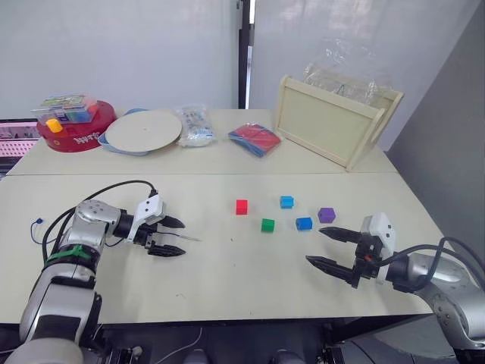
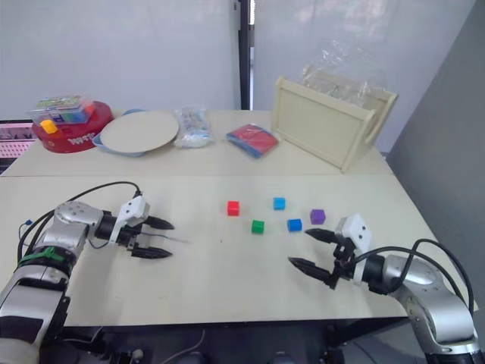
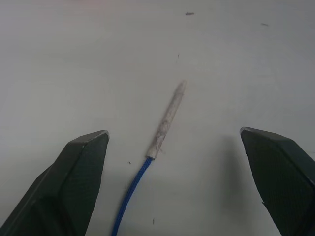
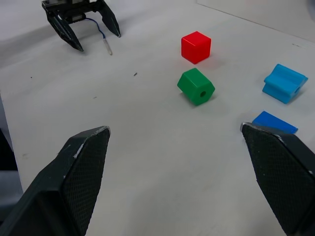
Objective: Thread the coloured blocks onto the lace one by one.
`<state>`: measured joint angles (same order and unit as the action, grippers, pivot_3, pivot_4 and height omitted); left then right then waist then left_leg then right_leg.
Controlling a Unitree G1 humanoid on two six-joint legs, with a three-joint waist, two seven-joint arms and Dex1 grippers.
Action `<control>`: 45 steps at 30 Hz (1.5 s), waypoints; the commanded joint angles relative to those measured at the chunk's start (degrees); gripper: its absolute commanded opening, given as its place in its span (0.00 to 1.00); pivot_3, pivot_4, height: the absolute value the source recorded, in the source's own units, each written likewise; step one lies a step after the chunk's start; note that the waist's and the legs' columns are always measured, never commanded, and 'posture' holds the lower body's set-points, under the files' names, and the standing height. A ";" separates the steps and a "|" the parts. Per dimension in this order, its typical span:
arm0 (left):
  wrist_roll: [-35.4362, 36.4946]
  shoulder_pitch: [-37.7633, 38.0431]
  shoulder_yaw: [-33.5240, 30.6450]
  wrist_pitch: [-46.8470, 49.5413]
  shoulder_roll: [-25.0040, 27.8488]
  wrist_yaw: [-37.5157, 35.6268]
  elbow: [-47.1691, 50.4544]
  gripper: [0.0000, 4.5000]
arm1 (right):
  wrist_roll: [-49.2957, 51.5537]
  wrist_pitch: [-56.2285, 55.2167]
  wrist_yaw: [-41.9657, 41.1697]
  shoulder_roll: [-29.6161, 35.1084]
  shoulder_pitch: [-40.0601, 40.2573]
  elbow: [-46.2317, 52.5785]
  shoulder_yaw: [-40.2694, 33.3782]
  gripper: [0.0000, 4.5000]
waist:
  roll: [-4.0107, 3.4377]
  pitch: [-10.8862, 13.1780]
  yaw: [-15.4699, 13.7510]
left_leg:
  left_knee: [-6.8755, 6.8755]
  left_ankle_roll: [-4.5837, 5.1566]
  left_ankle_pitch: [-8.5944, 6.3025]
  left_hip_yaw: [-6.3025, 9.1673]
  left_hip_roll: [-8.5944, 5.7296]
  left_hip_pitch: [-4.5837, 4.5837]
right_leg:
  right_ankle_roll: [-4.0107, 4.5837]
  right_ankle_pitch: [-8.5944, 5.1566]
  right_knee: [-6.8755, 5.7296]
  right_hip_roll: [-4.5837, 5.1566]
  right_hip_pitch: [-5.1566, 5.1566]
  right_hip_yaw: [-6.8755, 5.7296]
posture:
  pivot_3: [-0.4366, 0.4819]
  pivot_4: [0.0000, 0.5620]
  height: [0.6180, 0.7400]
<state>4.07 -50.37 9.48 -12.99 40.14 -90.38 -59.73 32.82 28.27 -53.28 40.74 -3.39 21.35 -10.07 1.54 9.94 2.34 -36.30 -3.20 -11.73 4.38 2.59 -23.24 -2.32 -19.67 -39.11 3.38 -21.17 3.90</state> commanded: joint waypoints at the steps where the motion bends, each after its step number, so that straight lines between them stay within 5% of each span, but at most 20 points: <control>1: -3.14 -2.67 0.51 -3.17 -1.20 0.72 -5.87 1.00 | 1.93 0.58 2.59 -0.61 0.20 3.91 -2.38 1.00 | 0.00 0.00 -0.11 | -0.03 0.00 0.00 0.00 -0.01 0.00 | 0.00 0.00 -0.02 0.01 0.01 0.00 | 0.48 0.27 1.00; 7: -7.57 -2.92 2.02 -6.90 -3.66 2.61 -11.23 1.00 | 1.73 0.11 5.79 -0.76 1.52 5.32 -4.37 1.00 | -0.03 -0.02 -1.06 | -0.19 0.02 -0.01 0.02 -0.05 0.03 | -0.03 -0.01 -0.09 0.03 0.09 0.00 | 0.48 0.27 1.00; 21: -10.26 2.73 2.83 -12.53 -5.69 4.18 -12.90 0.01 | 2.83 0.30 9.10 -0.47 -0.19 4.84 -5.99 1.00 | -1.10 -0.80 -1.09 | -0.17 0.34 -0.21 -0.03 -0.07 0.97 | -0.13 -0.06 0.10 0.03 1.10 0.07 | 0.48 0.27 1.00; 32: -5.14 -0.22 -2.40 -6.37 -7.70 -1.17 -9.07 0.01 | 2.81 0.38 10.59 -1.18 -0.55 5.20 -5.00 1.00 | -1.32 -0.93 -1.32 | -0.11 0.38 -0.23 -0.03 -0.11 0.87 | -0.17 -0.09 0.19 0.05 1.05 0.08 | 0.48 0.27 1.00; 45: 4.03 5.11 0.02 10.79 -2.27 -2.12 16.44 0.01 | -2.35 -1.15 16.42 -5.29 3.46 4.19 -2.58 1.00 | -0.82 -0.63 -0.87 | -0.15 0.38 -0.23 0.09 -0.08 0.30 | -0.16 -0.08 0.15 0.00 0.54 0.04 | 0.48 0.27 1.00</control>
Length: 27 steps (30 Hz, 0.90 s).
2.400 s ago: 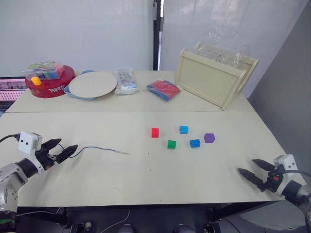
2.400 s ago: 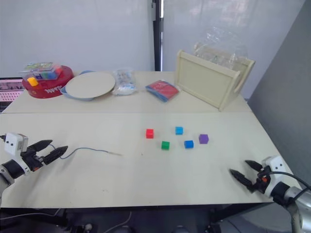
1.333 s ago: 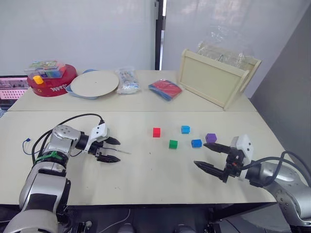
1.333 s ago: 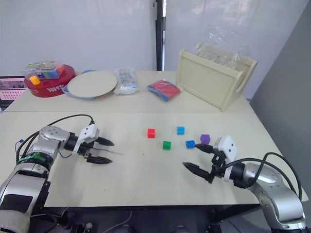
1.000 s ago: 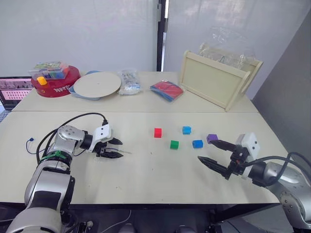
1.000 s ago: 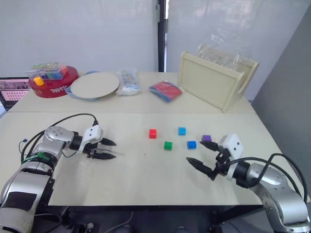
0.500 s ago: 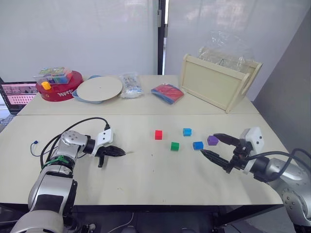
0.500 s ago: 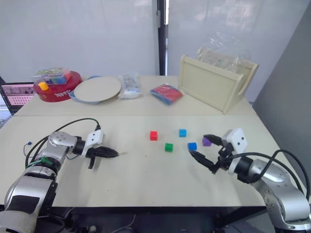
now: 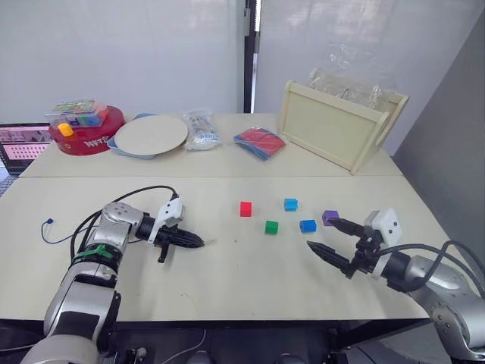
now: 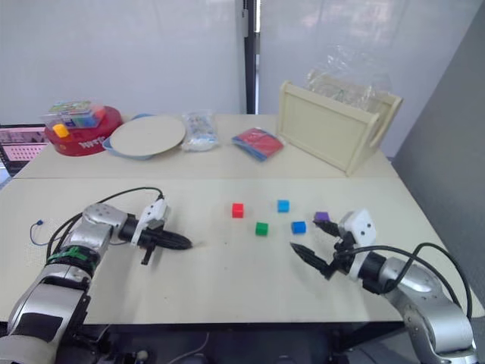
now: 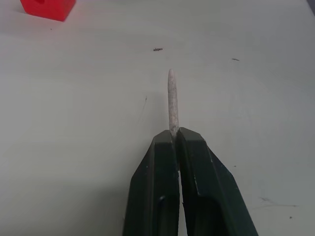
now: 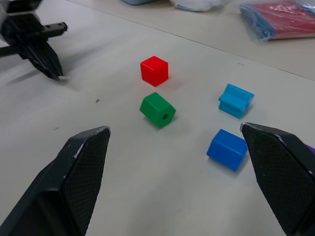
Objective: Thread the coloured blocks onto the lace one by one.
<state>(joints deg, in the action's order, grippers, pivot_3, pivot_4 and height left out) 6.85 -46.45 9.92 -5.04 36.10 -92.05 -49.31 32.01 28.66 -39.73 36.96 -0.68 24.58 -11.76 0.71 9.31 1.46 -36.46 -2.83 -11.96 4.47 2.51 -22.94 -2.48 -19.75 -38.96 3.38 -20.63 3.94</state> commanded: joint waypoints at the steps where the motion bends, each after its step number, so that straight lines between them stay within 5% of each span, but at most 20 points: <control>1: 1.16 1.96 -0.69 4.32 2.24 -0.19 8.09 0.01 | -2.16 -1.86 4.27 -2.42 1.27 1.10 -1.33 1.00 | 0.00 0.00 0.01 | 0.00 0.00 0.00 0.00 0.00 0.00 | 0.00 0.00 0.00 0.00 0.00 0.00 | 0.48 0.27 1.00; 13: -0.91 11.86 -0.21 16.34 8.41 6.30 30.68 0.01 | -9.78 -5.08 20.65 -13.97 4.79 1.16 -3.68 1.00 | 0.00 0.01 -0.06 | 0.02 -0.01 0.00 0.00 0.01 -0.01 | 0.00 0.00 0.00 0.00 -0.03 0.02 | 0.48 0.27 1.00; 27: -0.12 17.32 -0.58 15.98 9.78 8.87 36.07 0.01 | -16.88 -6.45 27.70 -19.43 -12.33 -17.95 0.24 1.00 | -0.02 0.02 0.88 | 0.24 -0.01 0.01 -0.02 0.02 -0.14 | 0.02 0.00 -0.05 0.00 -0.31 0.05 | 0.48 0.27 1.00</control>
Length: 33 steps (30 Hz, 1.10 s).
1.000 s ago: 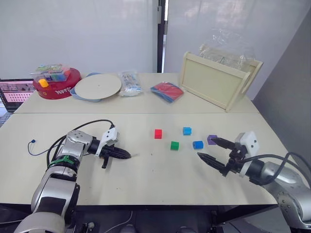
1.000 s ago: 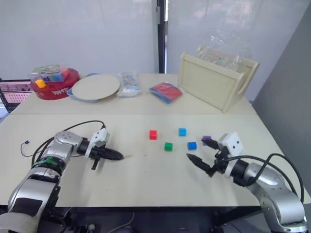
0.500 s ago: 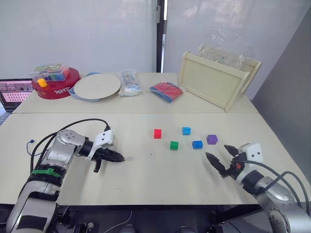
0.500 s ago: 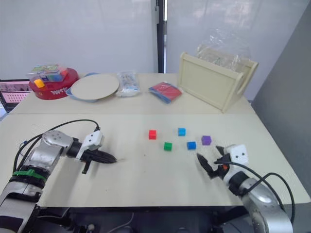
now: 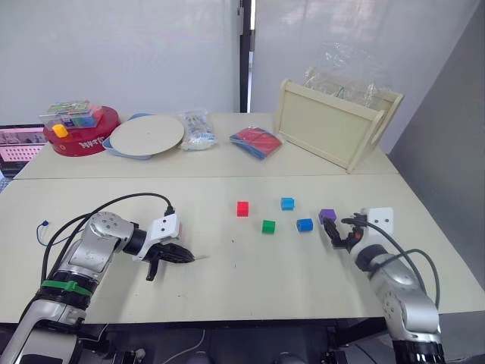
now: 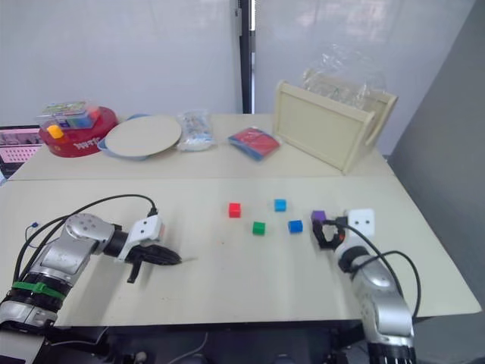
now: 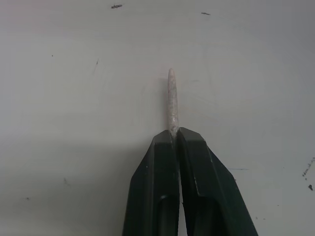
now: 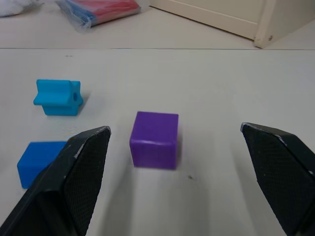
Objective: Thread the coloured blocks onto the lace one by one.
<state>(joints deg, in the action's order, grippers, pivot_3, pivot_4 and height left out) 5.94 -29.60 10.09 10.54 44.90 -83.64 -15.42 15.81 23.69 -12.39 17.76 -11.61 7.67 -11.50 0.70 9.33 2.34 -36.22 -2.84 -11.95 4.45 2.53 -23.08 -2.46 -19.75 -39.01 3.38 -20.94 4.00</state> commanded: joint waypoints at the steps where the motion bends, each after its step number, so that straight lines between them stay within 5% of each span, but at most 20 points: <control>1: 0.88 0.81 -0.84 0.51 1.14 0.64 2.58 0.01 | -0.91 -1.75 0.67 -0.67 -2.41 -2.05 0.14 1.00 | 0.00 0.00 -0.04 | -0.01 0.00 0.00 0.00 0.00 -0.11 | 0.00 0.00 0.00 0.01 -0.09 0.00 | 0.48 0.27 1.00; 7: 1.41 2.08 -0.96 1.10 1.93 1.76 4.06 0.01 | -3.90 -2.15 3.56 -2.48 -6.71 -8.43 1.21 1.00 | -0.01 0.00 0.15 | -0.01 -0.02 0.02 -0.02 0.00 -0.16 | 0.01 0.01 -0.07 0.01 -0.22 0.03 | 0.48 0.27 1.00; 17: 1.83 2.55 -0.98 1.47 2.31 2.38 4.61 0.00 | -3.02 -3.81 5.44 -4.70 -8.61 -11.51 -0.62 0.27 | -0.01 0.00 0.22 | 0.00 -0.02 0.02 -0.03 0.00 -0.15 | 0.01 0.01 -0.09 0.00 -0.23 0.04 | 0.48 0.27 1.00; 23: 1.89 2.61 -1.07 1.30 2.41 2.42 4.17 0.00 | -0.57 -4.57 4.64 -5.28 -4.83 -1.13 -2.41 0.26 | -0.01 0.01 0.16 | 0.00 -0.03 0.02 -0.02 0.00 -0.17 | 0.01 0.01 -0.09 0.01 -0.25 0.04 | 0.48 0.27 1.00; 26: 2.14 2.41 -1.18 1.40 2.44 2.23 3.64 0.00 | 3.45 -2.28 2.23 -5.49 1.16 13.95 -0.32 0.26 | -0.04 0.02 0.11 | 0.02 -0.02 0.02 -0.02 0.00 -0.23 | 0.01 0.01 -0.10 0.01 -0.28 0.04 | 0.48 0.27 1.00; 30: 2.22 1.95 -0.52 0.94 2.39 1.68 2.71 0.00 | 7.14 4.46 -1.55 -3.06 12.65 34.48 11.00 0.26 | -0.06 0.03 0.23 | 0.03 -0.02 0.02 -0.01 0.04 -0.20 | 0.01 0.00 -0.13 -0.02 -0.29 0.03 | 0.48 0.27 1.00; 33: 2.31 1.75 -0.36 0.75 2.49 1.25 2.49 0.00 | 7.13 7.14 -1.32 -2.46 15.55 38.55 16.18 0.26 | -0.05 0.03 0.44 | 0.03 -0.02 0.02 0.00 0.08 -0.17 | 0.01 0.00 -0.11 -0.06 -0.27 0.04 | 0.48 0.27 1.00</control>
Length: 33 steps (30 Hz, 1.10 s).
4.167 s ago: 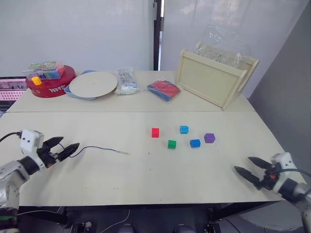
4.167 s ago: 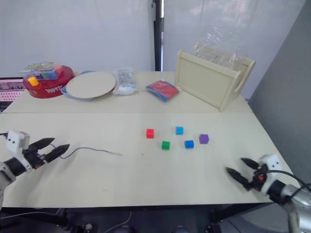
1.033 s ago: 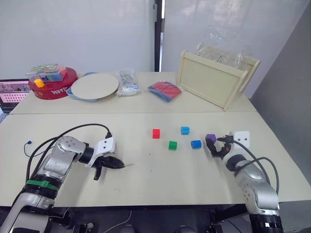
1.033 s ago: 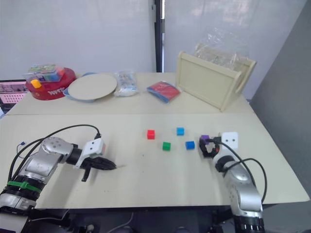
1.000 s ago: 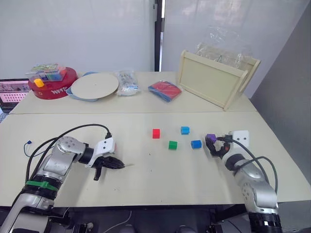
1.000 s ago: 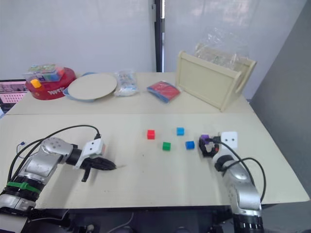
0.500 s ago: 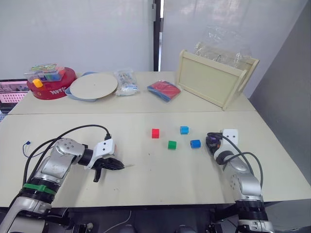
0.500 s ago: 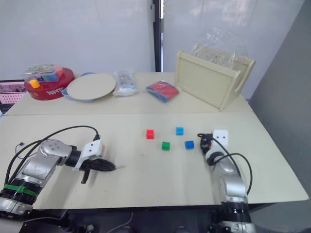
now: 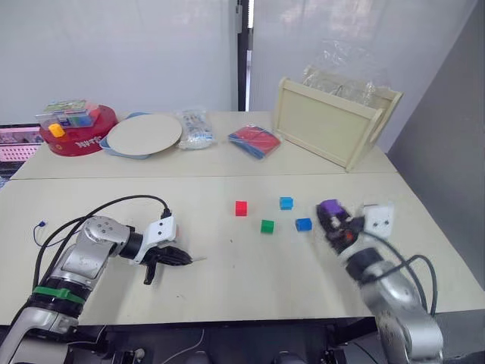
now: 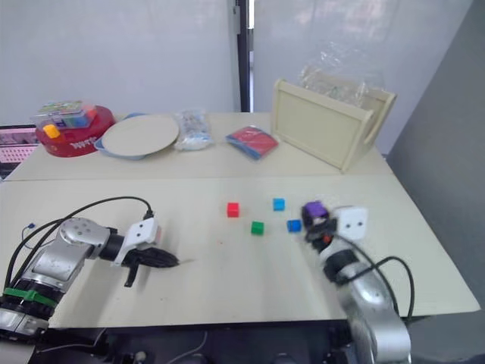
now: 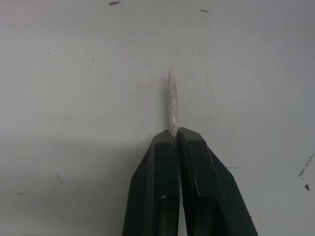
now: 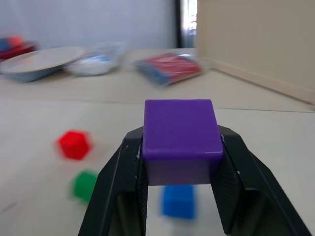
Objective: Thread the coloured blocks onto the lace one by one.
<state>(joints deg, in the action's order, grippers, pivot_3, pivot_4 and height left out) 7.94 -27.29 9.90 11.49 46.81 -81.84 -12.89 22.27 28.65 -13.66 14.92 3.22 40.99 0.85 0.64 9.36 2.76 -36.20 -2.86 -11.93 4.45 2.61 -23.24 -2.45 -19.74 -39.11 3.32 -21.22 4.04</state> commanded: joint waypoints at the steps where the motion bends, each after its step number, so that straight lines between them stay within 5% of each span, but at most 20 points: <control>1: 0.32 -0.63 -0.09 -0.18 0.62 -0.71 0.01 0.00 | -0.97 2.52 -0.21 0.81 1.54 4.94 7.39 0.26 | 0.02 0.00 -0.05 | -0.02 0.00 0.00 0.00 -0.01 0.00 | 0.02 0.01 -0.01 0.01 0.00 0.00 | 0.48 0.27 1.00; 4: 0.32 -0.81 0.06 -0.10 0.80 -1.18 0.14 0.00 | -5.00 1.50 -0.57 1.22 2.30 1.40 14.21 0.26 | 0.08 0.01 -0.21 | -0.06 0.00 0.00 0.00 -0.02 0.03 | 0.02 0.01 -0.02 0.01 0.04 -0.02 | 0.48 0.27 1.00; 13: 0.32 -1.40 -0.17 0.24 1.92 -2.56 0.77 0.00 | -10.87 -6.69 -1.30 -5.14 -1.23 -18.26 19.64 0.26 | 0.16 0.02 -0.23 | -0.03 0.00 0.00 0.00 -0.01 0.01 | 0.02 0.01 -0.01 0.00 -0.02 -0.03 | 0.48 0.27 1.00; 20: 0.29 -1.30 -0.32 -0.26 2.32 -2.67 0.49 0.00 | -10.29 -5.96 -2.72 -6.93 0.56 -19.64 19.81 0.26 | 0.22 0.00 -0.21 | -0.01 0.00 0.00 0.01 0.02 0.01 | 0.02 0.01 -0.01 -0.02 -0.02 -0.04 | 0.48 0.27 1.00; 23: 0.33 -0.93 -0.43 -0.16 2.26 -2.33 0.71 0.00 | -8.69 -5.82 -4.81 -6.65 1.02 -17.89 19.28 0.59 | 0.22 0.00 -0.23 | -0.01 0.00 0.00 0.01 0.02 0.01 | 0.02 0.01 -0.01 -0.02 -0.02 -0.04 | 0.48 0.27 1.00; 28: 0.53 -0.34 -0.67 0.20 2.23 -1.81 1.47 0.00 | -5.31 -3.20 -9.80 -2.16 -0.76 -13.64 15.47 0.95 | 0.23 0.01 -0.26 | -0.03 -0.01 0.00 0.01 0.01 -0.01 | 0.02 0.01 -0.01 -0.02 -0.02 -0.04 | 0.48 0.27 1.00; 33: 0.38 -0.48 -0.68 0.00 2.16 -1.49 1.29 0.00 | -0.96 -1.57 -25.03 10.71 -8.44 -13.90 12.98 1.00 | 0.26 0.03 -0.31 | -0.07 0.00 0.00 0.01 0.00 -0.02 | 0.02 0.01 -0.01 -0.01 0.00 -0.05 | 0.48 0.27 1.00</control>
<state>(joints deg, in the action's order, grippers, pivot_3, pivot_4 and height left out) 8.03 -27.19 10.04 11.51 48.08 -83.60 -12.65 19.10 27.62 -32.69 24.05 -3.07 25.63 14.21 0.91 9.39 2.45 -36.26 -2.86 -11.93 4.46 2.61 -23.24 -2.43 -19.73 -39.13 3.30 -21.21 3.99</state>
